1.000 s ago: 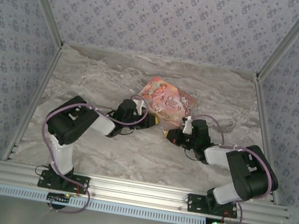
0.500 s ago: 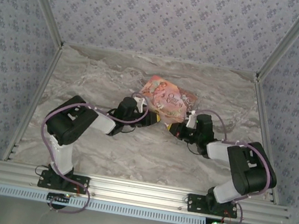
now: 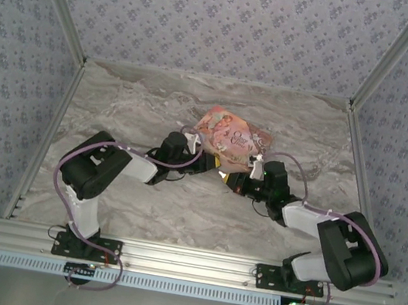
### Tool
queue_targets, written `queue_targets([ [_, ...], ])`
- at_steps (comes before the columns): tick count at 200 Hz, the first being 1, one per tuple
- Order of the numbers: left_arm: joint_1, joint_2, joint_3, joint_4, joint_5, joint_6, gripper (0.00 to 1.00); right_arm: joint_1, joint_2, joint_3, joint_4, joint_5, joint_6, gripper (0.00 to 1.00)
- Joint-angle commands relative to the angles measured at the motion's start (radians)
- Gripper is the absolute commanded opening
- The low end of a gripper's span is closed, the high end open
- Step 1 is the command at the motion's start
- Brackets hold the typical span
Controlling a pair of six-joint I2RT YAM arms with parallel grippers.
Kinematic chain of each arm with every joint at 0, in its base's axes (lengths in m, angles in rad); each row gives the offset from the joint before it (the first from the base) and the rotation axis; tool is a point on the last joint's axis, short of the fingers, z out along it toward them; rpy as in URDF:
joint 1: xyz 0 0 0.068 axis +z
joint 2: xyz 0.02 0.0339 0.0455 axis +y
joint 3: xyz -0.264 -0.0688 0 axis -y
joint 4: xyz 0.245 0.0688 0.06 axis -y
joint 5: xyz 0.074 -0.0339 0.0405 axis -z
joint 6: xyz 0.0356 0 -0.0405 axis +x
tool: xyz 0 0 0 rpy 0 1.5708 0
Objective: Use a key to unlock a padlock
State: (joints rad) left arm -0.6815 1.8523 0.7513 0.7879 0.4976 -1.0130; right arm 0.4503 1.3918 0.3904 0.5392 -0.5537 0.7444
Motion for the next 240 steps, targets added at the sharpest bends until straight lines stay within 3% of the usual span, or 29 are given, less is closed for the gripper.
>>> queue_targets([
  [1,-0.010,-0.048,0.020,0.084,0.024,-0.030,0.05,0.007,0.039,0.021,0.002,0.019,0.034,0.00],
  [110,-0.014,-0.056,0.005,0.187,0.042,-0.120,0.05,-0.062,0.083,0.062,-0.001,-0.015,0.053,0.00],
  [240,-0.028,-0.029,0.015,0.282,0.043,-0.200,0.05,-0.033,0.124,0.126,-0.018,-0.058,0.046,0.00],
])
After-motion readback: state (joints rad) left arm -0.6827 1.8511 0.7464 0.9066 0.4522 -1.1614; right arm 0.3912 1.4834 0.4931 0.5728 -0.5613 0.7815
